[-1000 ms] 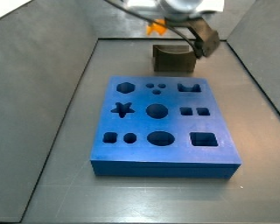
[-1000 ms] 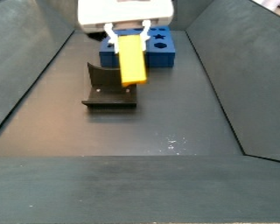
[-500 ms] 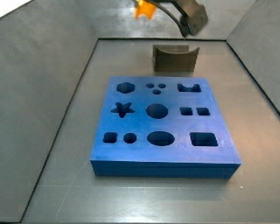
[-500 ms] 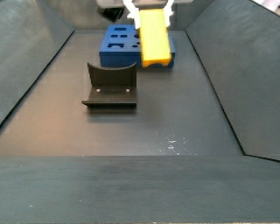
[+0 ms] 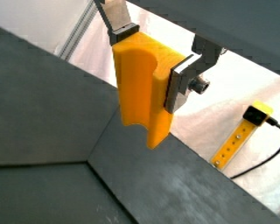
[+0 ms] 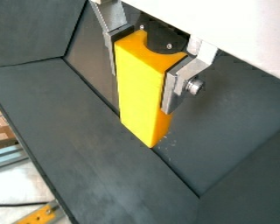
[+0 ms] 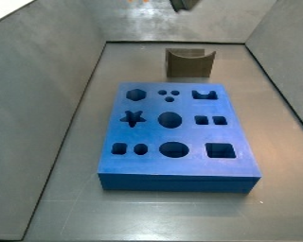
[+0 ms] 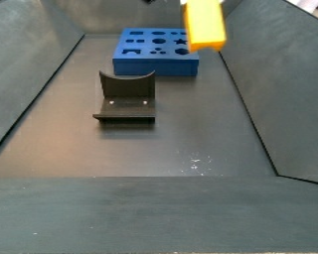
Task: Pick up the arch object. Move up. Place the arch object on the fixture. Regrasp the arch object. Rotate the arch object. Move to above the board. Insert the arch object.
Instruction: Rotate the arch object.
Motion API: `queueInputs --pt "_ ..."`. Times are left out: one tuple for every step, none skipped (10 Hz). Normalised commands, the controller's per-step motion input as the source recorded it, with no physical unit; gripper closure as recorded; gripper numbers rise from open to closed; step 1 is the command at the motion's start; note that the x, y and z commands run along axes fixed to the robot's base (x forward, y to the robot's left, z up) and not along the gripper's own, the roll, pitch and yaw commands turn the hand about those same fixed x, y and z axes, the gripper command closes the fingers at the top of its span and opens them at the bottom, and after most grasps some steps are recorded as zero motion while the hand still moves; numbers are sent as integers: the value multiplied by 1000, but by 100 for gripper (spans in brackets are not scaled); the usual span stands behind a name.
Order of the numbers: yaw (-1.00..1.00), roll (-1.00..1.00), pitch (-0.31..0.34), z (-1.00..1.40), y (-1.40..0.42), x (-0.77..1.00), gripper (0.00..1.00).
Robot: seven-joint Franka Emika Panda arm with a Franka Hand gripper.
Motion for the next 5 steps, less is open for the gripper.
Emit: queueInputs --pt "-22 -70 55 356 -1 -757 100" --pt "-7 -52 67 190 -11 -575 100" --pt "7 -36 71 74 -14 -433 100" --pt "25 -28 58 24 -19 -213 100" --pt "-1000 -958 -95 0 0 0 100"
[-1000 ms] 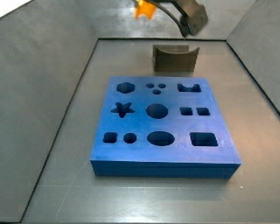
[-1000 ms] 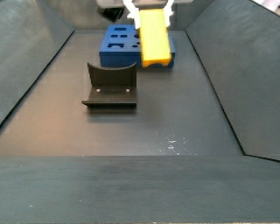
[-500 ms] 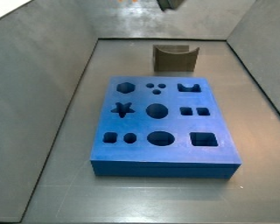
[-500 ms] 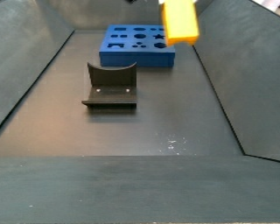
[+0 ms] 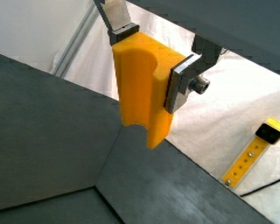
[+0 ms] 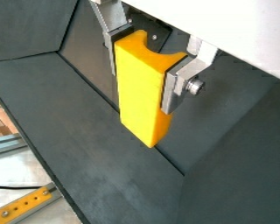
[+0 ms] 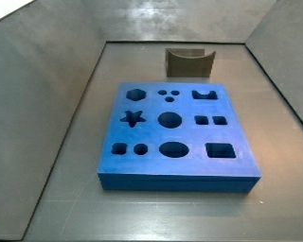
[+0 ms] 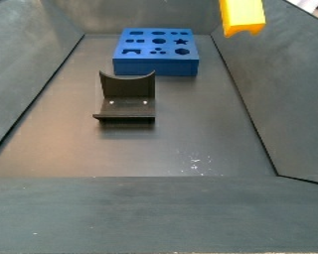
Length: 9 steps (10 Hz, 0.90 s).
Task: Pick up the arch object. Move up. Place the arch object on the fixture. Regrasp the arch object. Rotate the arch object. Move to above the board. Insert the arch object.
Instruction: Rotate the arch object.
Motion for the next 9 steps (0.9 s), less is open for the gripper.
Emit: queueInputs --pt "-1000 -962 -88 -16 18 48 100" --pt "-1000 -968 -59 15 74 -32 100" --pt "-1000 -970 -13 38 69 -83 100" --pt "-1000 -969 35 29 61 -72 100" --pt "-1000 -973 114 17 43 -33 100" --pt "-1000 -969 170 18 33 -10 100" --pt "-1000 -970 224 16 32 -8 100" --pt "-1000 -972 277 22 28 -19 100" --pt "-1000 -996 354 31 24 -28 100"
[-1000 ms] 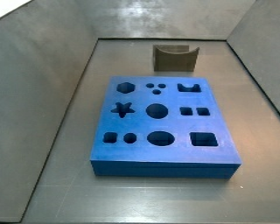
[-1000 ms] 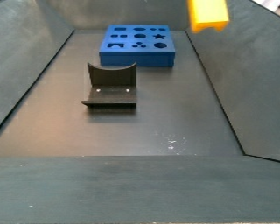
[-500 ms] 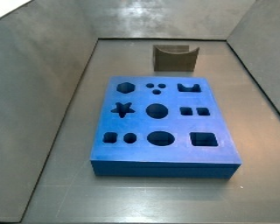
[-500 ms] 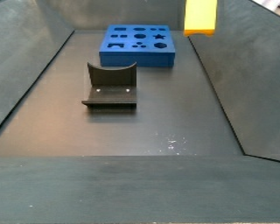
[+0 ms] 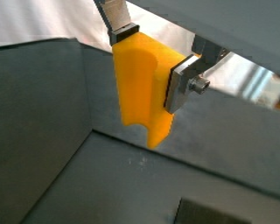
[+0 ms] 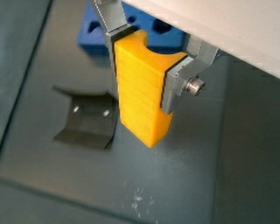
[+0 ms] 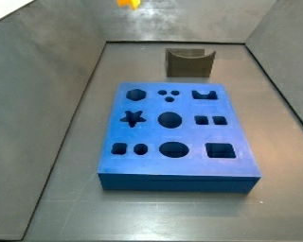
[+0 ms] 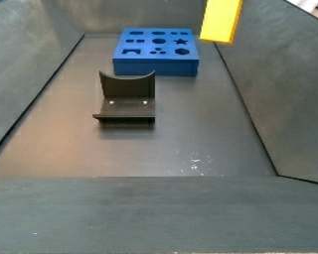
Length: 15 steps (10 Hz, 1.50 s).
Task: Pick up the arch object. Move up. Place the arch object on the fixture. Regrasp the arch object. Rotate the arch object. Move to above the board. Insert the arch object.
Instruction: Rotate the arch object.
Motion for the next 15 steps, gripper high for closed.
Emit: queueInputs --pt "-973 -1000 405 37 22 -26 100" --pt "-910 -1000 459 37 20 -17 100" --pt "-839 -1000 485 37 22 1 100" --pt "-742 -1000 528 38 26 22 100" --pt "-570 -854 496 43 24 35 100" --pt "-444 -728 454 46 23 50 100" --pt "-215 -421 317 18 24 80 100" --pt "-147 -303 260 8 28 87 100" --pt "-1000 0 0 0 -9 13 100" --pt "-1000 0 -2 4 -6 6 100" --pt "-1000 0 -3 5 3 1 100" --pt "-1000 0 -3 3 4 0 100" --pt "-1000 0 -2 0 5 -1 100" --pt "-1000 0 -2 -2 5 -1 100" --pt "-1000 0 -2 -3 7 -1 100"
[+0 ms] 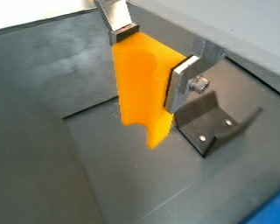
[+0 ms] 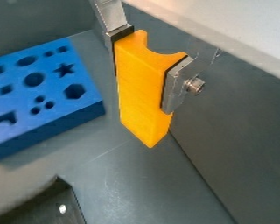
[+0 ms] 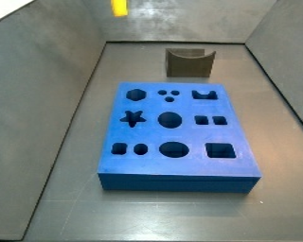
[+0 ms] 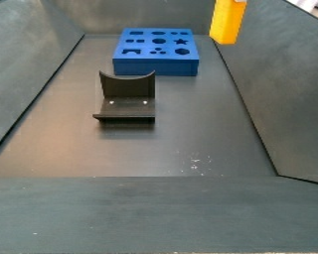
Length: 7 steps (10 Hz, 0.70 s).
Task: Pick up the arch object. Move up. Place the arch object on the fixture. Regrasp the arch object. Rotate the arch object. Move to above the board. Insert the arch object.
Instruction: Rotate the arch object.
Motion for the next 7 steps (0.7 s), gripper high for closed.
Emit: queueInputs --pt "-1000 0 -2 -3 8 -2 100" --pt "-1000 0 -2 -3 8 -2 100" --pt "-1000 0 -3 -4 9 -2 100" --pt "-1000 0 -3 -4 9 -2 100" --pt "-1000 0 -3 -4 9 -3 100" --pt "-1000 0 -3 -5 9 -3 100" --pt "-1000 0 -3 -5 9 -3 100"
